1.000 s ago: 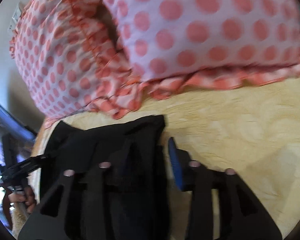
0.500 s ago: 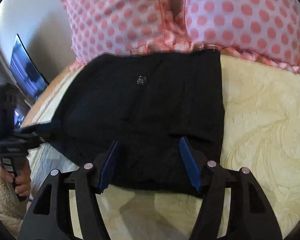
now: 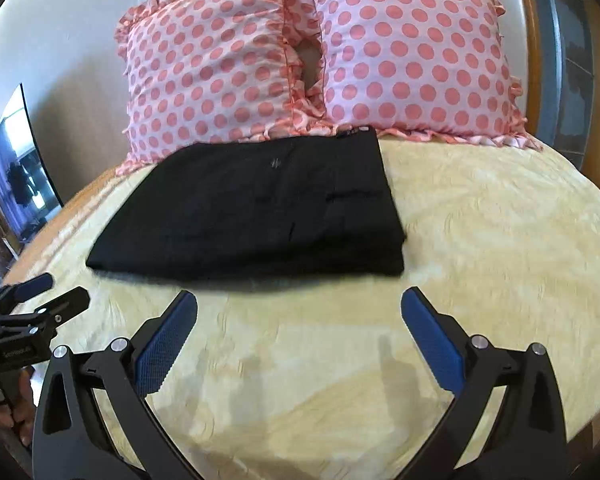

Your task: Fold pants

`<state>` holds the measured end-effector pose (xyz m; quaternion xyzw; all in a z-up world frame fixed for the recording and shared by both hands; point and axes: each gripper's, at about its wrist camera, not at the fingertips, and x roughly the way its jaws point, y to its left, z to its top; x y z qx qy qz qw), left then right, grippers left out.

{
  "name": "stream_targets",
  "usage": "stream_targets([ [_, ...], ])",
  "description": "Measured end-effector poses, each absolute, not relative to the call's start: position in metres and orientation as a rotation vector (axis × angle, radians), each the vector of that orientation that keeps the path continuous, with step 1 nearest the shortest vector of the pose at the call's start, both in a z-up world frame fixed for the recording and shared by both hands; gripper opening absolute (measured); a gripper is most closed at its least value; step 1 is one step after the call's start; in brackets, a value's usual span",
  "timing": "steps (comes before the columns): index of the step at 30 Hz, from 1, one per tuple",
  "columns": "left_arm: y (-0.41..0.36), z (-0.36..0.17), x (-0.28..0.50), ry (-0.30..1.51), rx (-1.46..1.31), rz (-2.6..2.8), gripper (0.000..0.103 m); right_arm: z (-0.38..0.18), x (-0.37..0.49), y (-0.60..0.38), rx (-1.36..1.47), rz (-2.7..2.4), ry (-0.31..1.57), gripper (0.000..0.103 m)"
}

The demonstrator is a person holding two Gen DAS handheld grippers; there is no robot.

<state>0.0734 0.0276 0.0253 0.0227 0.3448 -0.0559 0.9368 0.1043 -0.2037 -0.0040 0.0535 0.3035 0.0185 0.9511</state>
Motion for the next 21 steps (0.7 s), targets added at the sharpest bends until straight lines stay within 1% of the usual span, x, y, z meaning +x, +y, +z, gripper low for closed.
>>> stream_targets([
  [11,0.02,0.009,0.06,0.709,0.121,-0.093,0.101,-0.022,0.087,-0.179,0.01,0.004,0.623,0.102],
  [17,0.025,0.0,0.061,0.732,0.075,-0.109,0.101,-0.031,0.09,-0.178,0.012,-0.017,0.639,0.102],
  [21,0.027,-0.003,0.057,0.701,0.057,-0.108,0.101,-0.033,0.087,-0.175,0.019,-0.038,0.618,0.102],
])
